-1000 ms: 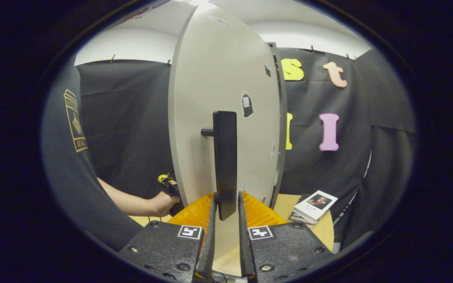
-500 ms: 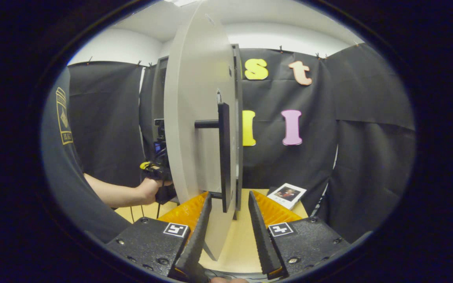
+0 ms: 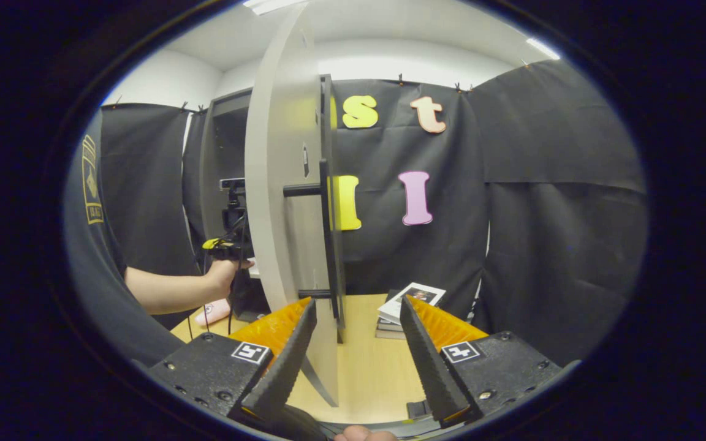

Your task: Open the cabinet door with the right hand, grasp the bottle in the cabinet with the left hand and place it on the coaster, then close the cabinet door with the right hand.

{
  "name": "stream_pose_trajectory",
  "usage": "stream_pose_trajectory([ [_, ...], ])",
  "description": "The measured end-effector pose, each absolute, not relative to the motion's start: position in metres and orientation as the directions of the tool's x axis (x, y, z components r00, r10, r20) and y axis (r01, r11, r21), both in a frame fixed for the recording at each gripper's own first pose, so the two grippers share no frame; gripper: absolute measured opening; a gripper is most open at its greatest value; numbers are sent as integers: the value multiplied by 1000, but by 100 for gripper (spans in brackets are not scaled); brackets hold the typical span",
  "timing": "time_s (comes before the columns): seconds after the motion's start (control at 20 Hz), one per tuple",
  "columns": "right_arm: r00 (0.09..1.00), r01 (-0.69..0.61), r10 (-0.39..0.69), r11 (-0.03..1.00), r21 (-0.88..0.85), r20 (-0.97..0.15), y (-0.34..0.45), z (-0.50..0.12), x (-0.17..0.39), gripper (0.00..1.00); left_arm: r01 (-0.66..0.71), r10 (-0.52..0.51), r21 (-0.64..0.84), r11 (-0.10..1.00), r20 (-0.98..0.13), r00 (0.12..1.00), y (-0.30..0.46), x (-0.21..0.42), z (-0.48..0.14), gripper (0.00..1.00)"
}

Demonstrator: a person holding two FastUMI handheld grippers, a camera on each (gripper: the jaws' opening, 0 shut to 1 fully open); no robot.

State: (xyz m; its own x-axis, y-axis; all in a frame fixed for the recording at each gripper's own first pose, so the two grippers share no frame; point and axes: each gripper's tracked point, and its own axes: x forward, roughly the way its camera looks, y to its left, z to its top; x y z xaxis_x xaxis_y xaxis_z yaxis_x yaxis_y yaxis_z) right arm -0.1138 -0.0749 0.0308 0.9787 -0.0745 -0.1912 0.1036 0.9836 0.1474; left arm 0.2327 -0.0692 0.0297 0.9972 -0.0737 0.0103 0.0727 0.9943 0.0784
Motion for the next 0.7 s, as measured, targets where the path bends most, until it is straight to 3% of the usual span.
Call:
stream_pose_trajectory([
  [0.1, 978, 112, -79, 979, 168, -191, -75, 30, -113, 87, 66, -67, 79, 995, 14, 998, -71, 241, 30, 96],
  [0.25, 975, 122, -90, 981, 151, -203, -80, 28, -111, 97, 57, -58, 94, 994, 8, 998, -74, 252, 24, 96],
  [0.55, 973, 99, -61, 981, 164, -222, -80, 24, -104, 97, 16, -15, 78, 997, -10, 1000, -66, 276, 18, 95],
  [0.65, 973, 89, -51, 982, 164, -224, -83, 24, -102, 97, 17, -17, 74, 997, -13, 1000, -70, 274, 19, 78],
  [0.7, 974, 78, -39, 982, 169, -223, -84, 25, -104, 97, 18, -17, 73, 997, -15, 1000, -70, 273, 19, 77],
])
